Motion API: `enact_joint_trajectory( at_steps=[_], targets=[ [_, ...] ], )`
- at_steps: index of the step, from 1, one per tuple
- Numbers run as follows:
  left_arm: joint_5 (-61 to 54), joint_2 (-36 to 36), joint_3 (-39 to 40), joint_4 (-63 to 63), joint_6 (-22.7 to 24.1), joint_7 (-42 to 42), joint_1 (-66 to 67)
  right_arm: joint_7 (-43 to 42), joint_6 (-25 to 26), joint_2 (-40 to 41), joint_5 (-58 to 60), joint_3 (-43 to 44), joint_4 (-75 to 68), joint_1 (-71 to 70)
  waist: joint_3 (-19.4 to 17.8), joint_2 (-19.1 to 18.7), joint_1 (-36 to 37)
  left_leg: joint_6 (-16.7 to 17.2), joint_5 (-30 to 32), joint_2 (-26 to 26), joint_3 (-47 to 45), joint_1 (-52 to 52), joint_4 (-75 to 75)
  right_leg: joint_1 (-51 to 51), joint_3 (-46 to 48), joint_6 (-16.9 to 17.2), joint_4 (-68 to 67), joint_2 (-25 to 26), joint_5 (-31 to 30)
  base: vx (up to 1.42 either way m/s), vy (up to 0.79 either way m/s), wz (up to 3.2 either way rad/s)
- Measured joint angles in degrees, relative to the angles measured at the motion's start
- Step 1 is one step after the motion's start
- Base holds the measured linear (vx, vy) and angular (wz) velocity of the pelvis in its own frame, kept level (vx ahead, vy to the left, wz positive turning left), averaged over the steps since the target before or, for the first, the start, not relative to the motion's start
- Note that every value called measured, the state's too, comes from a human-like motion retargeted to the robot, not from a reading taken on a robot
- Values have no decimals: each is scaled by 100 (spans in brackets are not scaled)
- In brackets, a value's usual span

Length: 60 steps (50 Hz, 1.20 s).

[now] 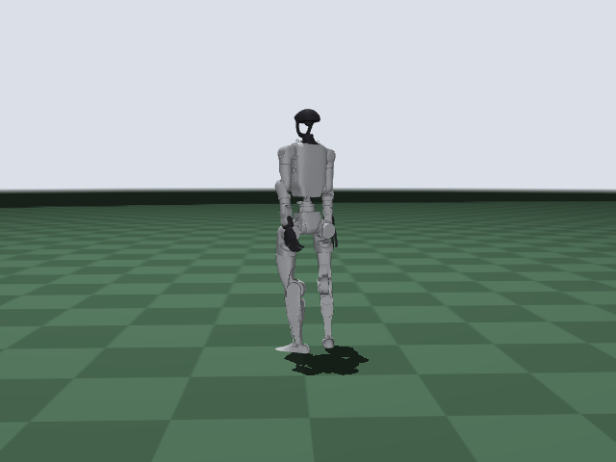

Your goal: Upper body actions

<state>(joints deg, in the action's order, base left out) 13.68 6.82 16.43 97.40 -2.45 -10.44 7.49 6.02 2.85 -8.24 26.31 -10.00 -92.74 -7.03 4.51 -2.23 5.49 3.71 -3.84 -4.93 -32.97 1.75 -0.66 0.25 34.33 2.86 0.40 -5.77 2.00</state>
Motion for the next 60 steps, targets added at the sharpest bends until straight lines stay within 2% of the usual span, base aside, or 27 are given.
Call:
enact_joint_trajectory(
  at_steps=[3,5,10,14,17,22,25,28,32,35,38,42,48,53,56,60],
  targets=[
    [-436,46,679,0,-702,-212,1158,601,-287,258,238,-206,852,-645,3,8,-86,37,-1,-37,-32,32,-12,-34,-112,-21,-30,47,23,0,-4,-8],
    [-708,63,888,0,-937,-335,1818,1033,-470,387,75,-323,1455,-984,-7,0,-124,57,-1,-63,-51,60,-22,-45,-178,-35,-46,83,36,0,0,0],
    [-427,-35,1327,0,-942,2,2719,1629,-754,646,-498,-488,2632,-1585,-7,-38,-174,86,-10,-121,-95,76,-19,-89,-272,-50,-87,139,59,0,0,0],
    [-612,-113,1229,0,-986,207,2651,1793,-1068,673,-554,-615,3133,-1690,-6,2,-224,81,0,-106,-47,62,-5,-63,-243,-57,-79,131,70,0,0,0],
    [-950,-172,1029,0,-815,172,2155,1659,-1255,614,-216,-706,3205,-1526,24,57,-269,70,14,-78,-2,34,8,-42,-204,-57,-67,104,74,0,0,0],
    [-1360,-258,428,-45,-117,445,661,1250,-1251,393,800,-557,2735,-756,83,181,-292,35,37,-10,98,-20,35,13,-90,-41,-42,33,75,2,1,13],
    [-1394,-302,-113,-345,95,720,-276,794,-1001,279,1235,-242,1975,-168,95,244,-370,1,47,29,199,-65,68,89,62,-13,1,-11,65,1,0,29],
    [-1038,-304,-613,-704,157,523,-1257,356,-594,139,1290,321,847,357,124,264,-473,-32,49,41,277,-150,112,145,260,23,70,-39,34,-1,2,22],
    [-435,-355,-1213,-1295,287,164,-2513,100,-74,-224,252,1300,-462,1064,153,222,-596,-73,54,30,356,-279,160,155,392,47,115,-69,14,0,0,0],
    [-118,-511,-1344,-1745,495,193,-3256,-37,147,-496,-1209,1868,-466,1914,117,183,-633,-90,50,32,394,-341,188,145,434,52,125,-104,8,0,0,0],
    [-194,-667,-1416,-2114,726,289,-3739,-544,-114,-598,-2331,2321,-466,2572,46,184,-590,-97,32,54,394,-347,215,145,450,62,121,-162,-2,0,0,0],
    [-435,-760,-1506,-2415,934,143,-3895,-1143,-292,-643,-2755,2566,-466,3073,-3,211,-505,-107,12,103,418,-335,230,141,445,73,103,-231,-5,0,0,0],
    [-253,-672,-1687,-2324,930,75,-3098,-1291,21,-566,-2335,2075,-466,2757,55,109,-374,-119,-9,103,374,-305,199,102,364,61,87,-201,2,0,0,0],
    [180,-472,-1443,-1328,848,247,-1835,-1579,-342,-305,-1949,951,-466,1563,168,18,-239,-100,-10,59,191,-214,108,14,191,15,60,-105,0,1,0,-11],
    [377,-272,-796,-419,418,662,-1102,-1269,-577,-30,-1443,345,-419,553,193,-6,-146,-58,-20,24,9,-95,47,-43,46,-15,12,-54,-3,1,-3,-40],
    [205,12,65,0,-291,840,228,-84,-683,421,-955,-126,684,-429,117,8,-85,3,-34,-10,-141,58,2,-89,-212,-44,-72,7,18,2,-6,-31]
  ],
)
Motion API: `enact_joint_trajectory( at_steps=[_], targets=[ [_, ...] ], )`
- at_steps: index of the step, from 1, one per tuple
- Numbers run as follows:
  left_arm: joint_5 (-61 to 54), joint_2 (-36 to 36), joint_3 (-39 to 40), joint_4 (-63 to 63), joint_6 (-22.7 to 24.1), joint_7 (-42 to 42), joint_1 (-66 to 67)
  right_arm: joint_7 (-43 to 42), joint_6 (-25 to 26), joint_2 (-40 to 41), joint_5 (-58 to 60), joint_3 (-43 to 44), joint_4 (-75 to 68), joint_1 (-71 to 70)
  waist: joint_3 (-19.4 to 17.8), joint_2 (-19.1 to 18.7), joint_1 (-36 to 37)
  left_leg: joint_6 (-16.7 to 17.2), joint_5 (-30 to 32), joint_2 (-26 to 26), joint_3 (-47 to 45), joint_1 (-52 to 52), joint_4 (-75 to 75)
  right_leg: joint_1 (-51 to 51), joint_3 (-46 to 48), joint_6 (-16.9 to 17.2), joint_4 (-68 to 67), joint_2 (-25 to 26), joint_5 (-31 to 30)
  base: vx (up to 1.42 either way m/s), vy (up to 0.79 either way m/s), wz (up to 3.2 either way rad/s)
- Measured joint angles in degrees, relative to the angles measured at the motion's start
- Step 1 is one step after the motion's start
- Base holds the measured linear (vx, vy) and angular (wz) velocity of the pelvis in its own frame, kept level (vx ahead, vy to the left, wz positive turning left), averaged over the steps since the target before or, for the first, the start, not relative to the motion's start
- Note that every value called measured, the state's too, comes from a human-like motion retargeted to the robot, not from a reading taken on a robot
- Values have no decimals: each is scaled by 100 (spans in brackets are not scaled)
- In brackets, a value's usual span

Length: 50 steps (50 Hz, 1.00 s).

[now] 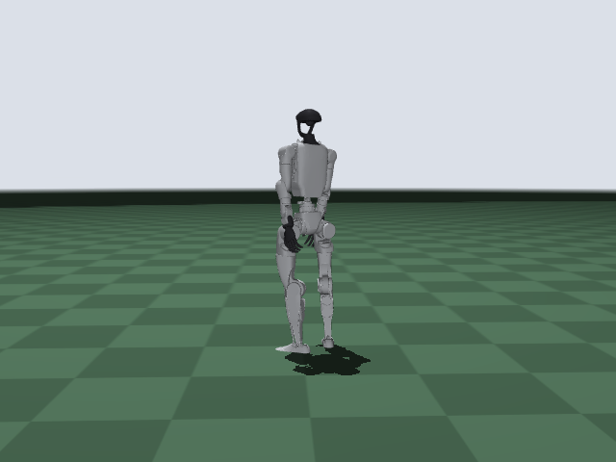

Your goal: Upper body actions

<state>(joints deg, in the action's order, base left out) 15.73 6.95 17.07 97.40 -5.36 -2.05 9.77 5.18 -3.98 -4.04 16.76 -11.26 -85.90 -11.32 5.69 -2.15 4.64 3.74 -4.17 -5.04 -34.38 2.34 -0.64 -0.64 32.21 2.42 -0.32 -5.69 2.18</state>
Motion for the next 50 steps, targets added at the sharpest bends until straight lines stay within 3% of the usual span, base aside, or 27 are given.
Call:
enact_joint_trajectory(
  at_steps=[5,8,14,20,23,27,31,40,45,50],
  targets=[
    [223,276,648,0,-274,-801,1567,1617,-63,330,-177,-311,1477,-842,10,-11,30,62,14,-63,-43,42,-21,-41,-145,-22,-41,75,30,1,-1,-4],
    [349,315,878,0,-417,-792,2103,1903,-289,389,-284,-520,2043,-1199,16,-9,-7,77,27,-86,5,16,-10,-45,-156,-26,-51,93,53,0,0,0],
    [-133,196,821,0,-597,-243,1919,1659,-847,253,387,-786,2658,-1166,9,49,-74,65,61,-73,156,-53,24,9,-72,-19,-37,73,81,-1,-1,21],
    [-729,142,22,0,-236,-192,27,856,-1016,-19,1099,-533,2243,27,-11,188,102,4,89,17,304,-152,86,78,36,9,-20,-31,95,-1,4,23],
    [-744,17,-462,0,42,-314,-1193,279,-749,-81,1277,-65,1124,628,-42,297,119,-41,116,84,485,-230,135,188,229,41,41,-99,88,-1,1,50],
    [-571,-324,-977,-540,286,-807,-2575,-259,151,-317,1287,794,-786,1140,-78,360,95,-95,123,139,601,-301,167,270,454,86,111,-171,54,-1,4,26],
    [-186,-535,-1451,-1387,615,-1020,-3599,-296,970,-771,329,1382,-1150,2123,-50,313,70,-123,82,142,529,-358,178,177,415,99,113,-225,14,2,7,-21],
    [217,-352,-2004,-2845,1248,-248,-4309,-1060,588,-1138,-1023,2376,-1150,3259,-14,278,-38,-137,-21,164,511,-391,232,73,415,120,116,-297,-42,1,1,-25],
    [92,-474,-1851,-2627,1313,-480,-3699,-1328,1003,-1046,-1163,1928,-1150,3003,31,230,78,-148,-38,165,462,-340,200,60,329,96,98,-258,-23,0,0,0],
    [9,-513,-1373,-1611,1280,-595,-2522,-730,1083,-727,-968,1046,-1150,1929,64,168,216,-140,-15,134,326,-220,113,76,250,63,92,-172,-14,0,0,0]
  ],
)
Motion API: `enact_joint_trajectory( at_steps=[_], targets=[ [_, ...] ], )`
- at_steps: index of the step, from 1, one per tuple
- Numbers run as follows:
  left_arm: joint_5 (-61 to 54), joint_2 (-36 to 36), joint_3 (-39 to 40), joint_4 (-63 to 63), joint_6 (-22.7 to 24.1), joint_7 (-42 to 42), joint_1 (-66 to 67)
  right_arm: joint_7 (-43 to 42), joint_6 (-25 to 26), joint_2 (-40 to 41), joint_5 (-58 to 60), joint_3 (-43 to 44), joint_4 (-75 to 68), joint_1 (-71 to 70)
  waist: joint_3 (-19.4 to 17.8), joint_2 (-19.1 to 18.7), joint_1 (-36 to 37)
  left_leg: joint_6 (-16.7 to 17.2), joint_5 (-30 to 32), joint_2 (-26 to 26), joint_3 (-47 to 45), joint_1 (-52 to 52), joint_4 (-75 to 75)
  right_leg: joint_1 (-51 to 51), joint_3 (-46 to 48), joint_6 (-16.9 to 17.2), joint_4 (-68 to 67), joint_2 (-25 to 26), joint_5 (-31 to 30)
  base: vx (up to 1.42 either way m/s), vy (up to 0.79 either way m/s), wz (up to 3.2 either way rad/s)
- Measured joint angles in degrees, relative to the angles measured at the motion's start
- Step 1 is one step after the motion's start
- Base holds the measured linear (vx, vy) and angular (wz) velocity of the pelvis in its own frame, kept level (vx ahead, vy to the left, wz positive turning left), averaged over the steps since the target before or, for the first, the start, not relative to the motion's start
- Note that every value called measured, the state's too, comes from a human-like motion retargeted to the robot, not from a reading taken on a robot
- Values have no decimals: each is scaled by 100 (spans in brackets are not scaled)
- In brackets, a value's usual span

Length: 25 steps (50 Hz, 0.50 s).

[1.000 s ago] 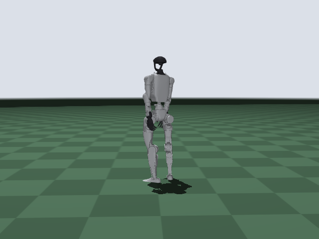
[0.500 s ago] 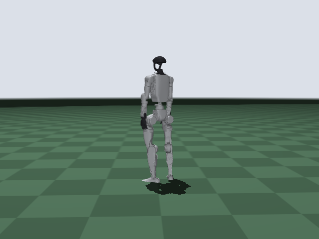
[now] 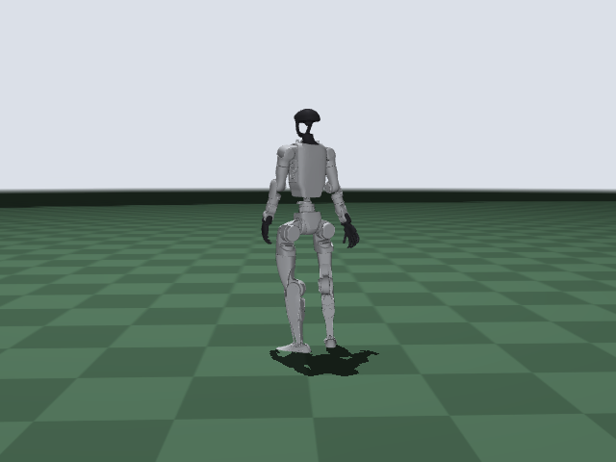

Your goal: Upper body actions

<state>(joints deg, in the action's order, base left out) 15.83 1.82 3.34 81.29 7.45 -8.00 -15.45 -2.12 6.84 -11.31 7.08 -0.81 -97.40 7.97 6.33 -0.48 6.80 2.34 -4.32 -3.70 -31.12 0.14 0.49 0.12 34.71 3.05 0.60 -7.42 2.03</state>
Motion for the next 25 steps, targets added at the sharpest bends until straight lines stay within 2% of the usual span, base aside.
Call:
enact_joint_trajectory(
  at_steps=[2,5,7,9,13,17,21,25],
  targets=[
    [54,92,374,617,-201,99,483,370,-144,171,295,-445,0,-616,-31,-29,96,17,7,-23,-109,96,-43,8,-55,-19,-12,40,-9,-2,-2,-23],
    [94,347,1117,1508,-944,302,1153,928,-494,449,913,-1088,184,-1611,-141,-65,238,53,8,-65,-274,257,-92,18,-186,-46,-52,101,-24,-3,-6,-33],
    [-88,520,1568,1611,-1476,358,1853,1283,-714,627,1406,-1342,731,-2133,-220,-58,266,80,6,-89,-354,332,-111,11,-295,-55,-84,132,-24,0,-10,-24],
    [-270,669,1940,1611,-1733,159,2617,1598,-950,792,1732,-1517,1396,-2537,-249,-56,236,106,7,-117,-384,353,-118,-15,-357,-60,-108,160,-22,0,-8,-6],
    [-388,858,2308,1611,-1671,-429,3906,2149,-1455,986,1596,-1820,2699,-3146,-261,-74,144,142,21,-172,-395,330,-131,-82,-441,-63,-145,219,-8,0,-3,-1],
    [-252,792,2609,1611,-1855,-167,4652,2497,-1900,1118,1152,-1923,3576,-3449,-247,-103,36,156,35,-212,-373,264,-128,-150,-454,-57,-174,242,8,0,0,0],
    [-573,630,2754,1611,-2032,70,4726,2476,-2093,1111,1159,-2015,3850,-3421,-279,-82,-15,154,50,-202,-353,257,-129,-141,-432,-59,-163,235,1,0,0,0],
    [-1057,439,2752,1611,-1731,93,4178,1922,-2083,993,1759,-2117,3557,-2975,-255,-51,4,146,52,-165,-382,268,-133,-138,-431,-58,-141,210,-26,0,0,0]
  ],
)
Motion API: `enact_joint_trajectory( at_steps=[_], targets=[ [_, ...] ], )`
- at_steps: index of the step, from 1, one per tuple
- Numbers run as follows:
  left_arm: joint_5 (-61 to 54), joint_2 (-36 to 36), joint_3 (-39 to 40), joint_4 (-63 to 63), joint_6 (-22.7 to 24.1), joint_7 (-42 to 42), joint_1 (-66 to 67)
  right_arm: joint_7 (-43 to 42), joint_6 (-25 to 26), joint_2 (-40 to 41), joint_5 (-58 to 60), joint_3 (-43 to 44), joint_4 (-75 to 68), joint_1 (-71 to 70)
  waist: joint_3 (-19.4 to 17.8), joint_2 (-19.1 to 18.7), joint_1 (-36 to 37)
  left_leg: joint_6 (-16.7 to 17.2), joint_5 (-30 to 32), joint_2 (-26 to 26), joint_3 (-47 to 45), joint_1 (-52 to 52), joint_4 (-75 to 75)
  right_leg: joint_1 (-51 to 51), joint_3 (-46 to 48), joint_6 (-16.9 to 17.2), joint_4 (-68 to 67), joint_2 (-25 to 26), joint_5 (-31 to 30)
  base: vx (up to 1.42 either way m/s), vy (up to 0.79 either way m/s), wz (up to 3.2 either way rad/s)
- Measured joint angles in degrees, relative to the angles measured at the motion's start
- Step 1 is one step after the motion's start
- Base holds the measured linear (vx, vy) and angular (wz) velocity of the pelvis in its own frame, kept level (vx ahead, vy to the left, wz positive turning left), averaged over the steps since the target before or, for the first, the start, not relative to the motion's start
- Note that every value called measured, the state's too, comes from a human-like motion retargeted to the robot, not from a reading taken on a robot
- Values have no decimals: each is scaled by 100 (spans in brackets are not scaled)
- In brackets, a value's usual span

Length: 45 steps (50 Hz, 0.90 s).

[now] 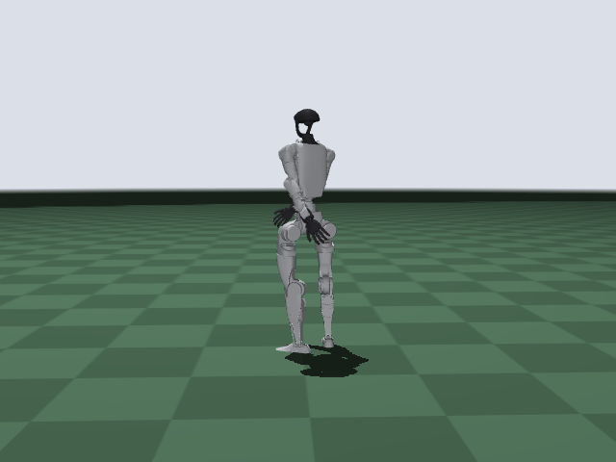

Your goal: Upper body actions

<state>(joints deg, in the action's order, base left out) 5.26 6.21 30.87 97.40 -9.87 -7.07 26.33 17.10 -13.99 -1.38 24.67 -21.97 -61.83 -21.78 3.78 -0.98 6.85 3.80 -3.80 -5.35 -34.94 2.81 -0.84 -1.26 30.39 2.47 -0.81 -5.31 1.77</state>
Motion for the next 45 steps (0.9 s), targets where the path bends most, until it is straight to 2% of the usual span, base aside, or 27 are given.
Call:
enact_joint_trajectory(
  at_steps=[4,8,12,15,21,26,30,35,40,42,45],
  targets=[
    [-608,-93,-589,0,286,199,-1163,-365,354,-166,682,259,-1004,702,10,53,34,-29,9,51,28,-19,8,36,81,17,33,-49,-23,0,0,0],
    [-428,-122,-1141,-1,495,97,-2611,-552,1208,-395,1058,1043,-2419,1460,46,108,41,-64,7,77,82,-96,41,62,248,70,67,-115,-46,0,0,0],
    [58,-287,-1607,-499,617,-460,-3866,-849,2105,-794,410,1831,-3545,2295,124,145,22,-90,-5,94,82,-205,63,17,375,128,96,-172,-73,0,1,1],
    [160,-383,-1981,-991,794,-761,-4655,-1073,2514,-1115,-316,2252,-3557,3187,127,156,-43,-107,-23,114,92,-245,74,1,416,146,125,-200,-97,0,0,0],
    [595,-437,-2462,-2005,1204,-560,-5581,-1939,2450,-1398,-1075,2891,-3557,4361,111,178,-130,-119,-78,147,217,-279,133,7,466,159,145,-249,-111,0,0,0],
    [892,-391,-2814,-2629,1518,-288,-5573,-2325,2408,-1367,-1362,2929,-3557,4589,129,156,-69,-122,-97,160,216,-282,144,29,550,187,149,-268,-103,0,0,0],
    [1176,-397,-2945,-2616,1657,-150,-5064,-2261,2273,-1172,-1481,2701,-3557,4201,191,106,19,-132,-86,166,275,-302,140,75,625,189,161,-261,-71,1,4,19],
    [1408,-340,-2720,-1775,1561,-31,-3945,-1835,2073,-932,-1427,1705,-3557,2967,251,19,134,-133,-51,161,284,-256,101,129,582,154,155,-215,-28,1,4,21],
    [1270,-81,-1709,-472,865,-198,-2499,-1093,1766,-511,-524,835,-3483,1064,209,-54,177,-89,-29,128,187,-104,46,151,456,111,108,-154,-19,0,0,0],
    [918,95,-1315,0,495,-388,-1889,-583,1662,-273,-136,790,-2801,560,146,-89,129,-67,-26,104,152,-58,28,130,362,94,76,-124,-11,0,0,0],
    [324,152,-883,0,-232,-511,-702,192,1351,70,-42,729,-1603,29,97,-106,21,-31,-28,64,121,-37,23,91,263,68,46,-82,3,0,-4,-5]
  ],
)
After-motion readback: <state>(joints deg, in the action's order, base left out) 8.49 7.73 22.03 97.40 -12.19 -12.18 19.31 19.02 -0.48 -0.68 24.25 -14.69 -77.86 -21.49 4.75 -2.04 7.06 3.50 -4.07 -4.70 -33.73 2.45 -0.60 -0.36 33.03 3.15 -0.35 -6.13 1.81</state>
